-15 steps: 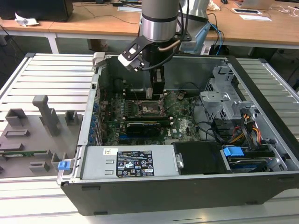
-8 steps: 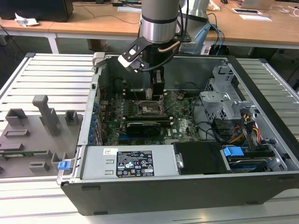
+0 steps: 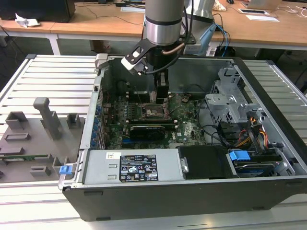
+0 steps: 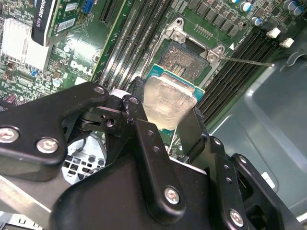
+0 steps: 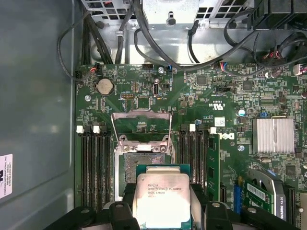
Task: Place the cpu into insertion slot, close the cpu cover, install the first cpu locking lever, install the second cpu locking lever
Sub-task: 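Place the cpu into insertion slot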
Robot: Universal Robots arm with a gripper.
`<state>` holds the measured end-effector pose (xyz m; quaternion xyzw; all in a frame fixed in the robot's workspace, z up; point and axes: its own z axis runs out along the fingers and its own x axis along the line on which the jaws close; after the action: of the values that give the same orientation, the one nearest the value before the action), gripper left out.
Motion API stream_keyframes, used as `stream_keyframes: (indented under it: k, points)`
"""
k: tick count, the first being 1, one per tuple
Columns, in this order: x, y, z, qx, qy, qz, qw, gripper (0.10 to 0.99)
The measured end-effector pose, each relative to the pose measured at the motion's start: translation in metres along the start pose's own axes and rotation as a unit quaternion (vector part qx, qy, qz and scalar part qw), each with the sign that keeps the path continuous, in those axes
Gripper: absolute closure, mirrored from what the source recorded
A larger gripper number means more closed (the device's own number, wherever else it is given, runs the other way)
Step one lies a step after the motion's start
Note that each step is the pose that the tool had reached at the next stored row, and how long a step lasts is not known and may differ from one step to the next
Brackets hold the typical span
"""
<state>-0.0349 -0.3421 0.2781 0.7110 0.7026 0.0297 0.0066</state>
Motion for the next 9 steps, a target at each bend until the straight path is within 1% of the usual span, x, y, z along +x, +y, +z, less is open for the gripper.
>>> stream_keyframes:
  k: [9]
  points:
    - [0.0000,-0.0001,0.0014,0.0000,0.0001,0.000,1.0000,0.557]
